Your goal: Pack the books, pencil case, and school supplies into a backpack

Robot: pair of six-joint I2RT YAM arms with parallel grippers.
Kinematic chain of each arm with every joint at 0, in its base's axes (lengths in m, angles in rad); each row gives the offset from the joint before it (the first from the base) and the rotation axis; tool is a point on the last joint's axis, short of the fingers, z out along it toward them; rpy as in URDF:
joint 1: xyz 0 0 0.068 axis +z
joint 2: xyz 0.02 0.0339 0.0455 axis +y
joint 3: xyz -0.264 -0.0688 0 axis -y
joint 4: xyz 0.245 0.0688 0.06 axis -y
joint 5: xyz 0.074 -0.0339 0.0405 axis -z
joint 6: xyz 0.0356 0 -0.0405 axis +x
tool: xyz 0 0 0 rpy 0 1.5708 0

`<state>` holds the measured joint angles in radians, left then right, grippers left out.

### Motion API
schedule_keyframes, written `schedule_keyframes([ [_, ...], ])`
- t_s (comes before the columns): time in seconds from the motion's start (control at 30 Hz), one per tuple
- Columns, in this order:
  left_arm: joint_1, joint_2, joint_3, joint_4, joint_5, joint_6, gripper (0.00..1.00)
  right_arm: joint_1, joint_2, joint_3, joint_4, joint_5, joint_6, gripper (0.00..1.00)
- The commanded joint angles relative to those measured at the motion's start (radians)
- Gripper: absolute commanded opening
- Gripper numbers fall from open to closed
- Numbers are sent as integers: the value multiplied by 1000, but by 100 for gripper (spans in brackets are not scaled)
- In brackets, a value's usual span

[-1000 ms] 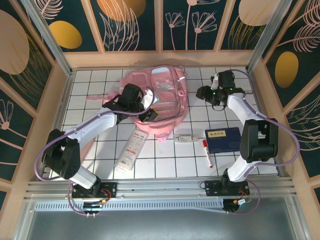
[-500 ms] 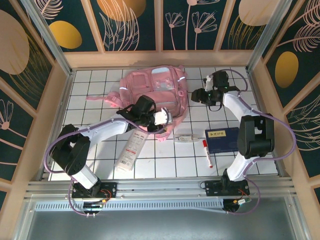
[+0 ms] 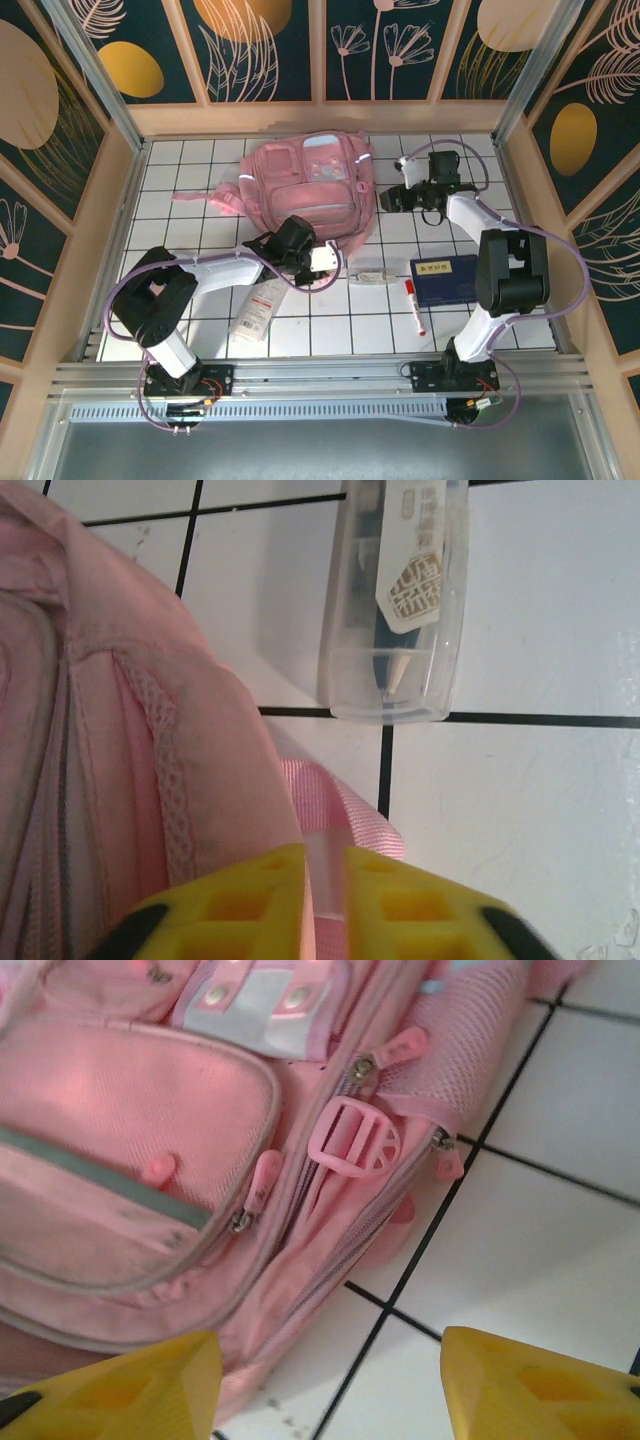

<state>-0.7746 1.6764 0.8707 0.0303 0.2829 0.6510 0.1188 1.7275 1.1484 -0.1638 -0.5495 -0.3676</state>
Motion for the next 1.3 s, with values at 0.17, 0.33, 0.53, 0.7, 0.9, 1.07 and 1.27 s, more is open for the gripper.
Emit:
schedule_keyframes([
  [0.17, 2, -119, -170, 96, -31, 52, 0, -21, 203, 157, -72, -117, -751, 57],
  [0.33, 2, -210, -263, 165, -43, 88, 0, -41, 314, 209, -56, -142, -877, 59],
  [0.53, 2, -216, -253, 156, -26, 43, 2, -53, 398, 214, 140, -80, -939, 66],
  [0.7, 3, -230, -243, 214, -3, 15, 49, -66, 499, 374, 81, -157, -920, 63],
  [0.9, 3, -109, -115, 184, -48, 2, 51, -62, 570, 460, 53, -203, -880, 53],
  [1.07, 2, -34, -89, 196, -50, -26, 42, -51, 594, 466, 6, -208, -872, 50],
  [1.27, 2, -51, -129, 195, -61, -35, 44, -53, 610, 483, -49, -232, -877, 51],
])
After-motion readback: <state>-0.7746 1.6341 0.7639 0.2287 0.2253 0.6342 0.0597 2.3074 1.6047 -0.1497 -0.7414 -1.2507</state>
